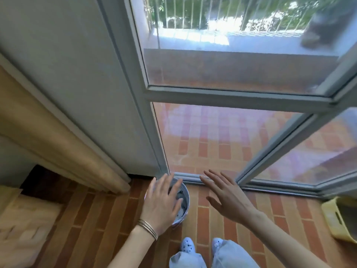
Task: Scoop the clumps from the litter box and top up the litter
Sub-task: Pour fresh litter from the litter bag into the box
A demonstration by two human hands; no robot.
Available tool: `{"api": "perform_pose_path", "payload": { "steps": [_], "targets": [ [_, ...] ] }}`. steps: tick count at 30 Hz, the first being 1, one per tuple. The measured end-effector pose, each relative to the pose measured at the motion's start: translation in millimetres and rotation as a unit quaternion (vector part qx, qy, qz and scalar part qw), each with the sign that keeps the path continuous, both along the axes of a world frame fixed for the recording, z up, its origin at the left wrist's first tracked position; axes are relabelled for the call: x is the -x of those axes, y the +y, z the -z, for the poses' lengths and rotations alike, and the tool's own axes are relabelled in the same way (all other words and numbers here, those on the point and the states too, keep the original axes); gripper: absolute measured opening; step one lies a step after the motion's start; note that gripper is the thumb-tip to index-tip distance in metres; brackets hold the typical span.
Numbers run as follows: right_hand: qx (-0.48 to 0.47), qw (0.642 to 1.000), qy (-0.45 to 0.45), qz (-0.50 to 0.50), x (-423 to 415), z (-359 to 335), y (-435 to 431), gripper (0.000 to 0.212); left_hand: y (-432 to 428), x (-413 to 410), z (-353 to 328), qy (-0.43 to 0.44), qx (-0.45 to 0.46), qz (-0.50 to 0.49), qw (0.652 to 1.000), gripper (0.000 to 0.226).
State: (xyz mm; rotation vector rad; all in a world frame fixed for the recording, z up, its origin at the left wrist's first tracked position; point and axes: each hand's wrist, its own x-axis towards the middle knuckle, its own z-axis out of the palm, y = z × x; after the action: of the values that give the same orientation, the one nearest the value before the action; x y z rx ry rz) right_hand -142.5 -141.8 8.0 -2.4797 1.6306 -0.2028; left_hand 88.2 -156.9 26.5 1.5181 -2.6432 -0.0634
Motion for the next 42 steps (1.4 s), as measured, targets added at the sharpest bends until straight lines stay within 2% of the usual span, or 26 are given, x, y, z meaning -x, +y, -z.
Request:
{"api": "perform_pose_path", "payload": {
  "steps": [3,6,10,14,19,28,35,42],
  "targets": [
    [-0.002,0.998,0.009,0.062,32.0,-0.1,26.5,0.058,-3.6,35.6,1.1,-0.024,0.000,0.061,0.998,0.057],
    [-0.014,0.992,0.002,0.126,66.8,1.0,58.4,0.057,-2.9,74.2,5.5,-0.025,0.022,0.133,0.991,0.046],
    [-0.026,0.980,-0.013,0.196,110.9,0.4,105.4,0.055,7.2,135.2,10.0,-0.011,0.024,0.203,0.979,0.052],
    [-0.030,0.960,-0.021,0.279,157.1,-2.3,156.7,0.056,33.1,205.5,13.1,0.017,0.009,0.264,0.964,0.057],
    [-0.077,0.941,-0.022,0.329,218.3,3.1,222.7,0.058,77.0,286.0,14.0,0.026,0.001,0.333,0.942,0.059],
    [-0.066,0.885,-0.054,0.458,302.6,-3.5,326.3,0.054,145.5,403.3,2.3,-0.008,-0.027,0.449,0.893,0.057],
    [-0.060,0.854,-0.069,0.512,337.4,-8.2,349.3,0.054,150.3,465.7,-4.5,-0.011,-0.043,0.503,0.863,0.055],
    [-0.063,0.823,-0.083,0.559,367.7,-6.1,334.2,0.052,127.3,516.1,8.6,-0.061,-0.067,0.540,0.837,0.056]
  ]
}}
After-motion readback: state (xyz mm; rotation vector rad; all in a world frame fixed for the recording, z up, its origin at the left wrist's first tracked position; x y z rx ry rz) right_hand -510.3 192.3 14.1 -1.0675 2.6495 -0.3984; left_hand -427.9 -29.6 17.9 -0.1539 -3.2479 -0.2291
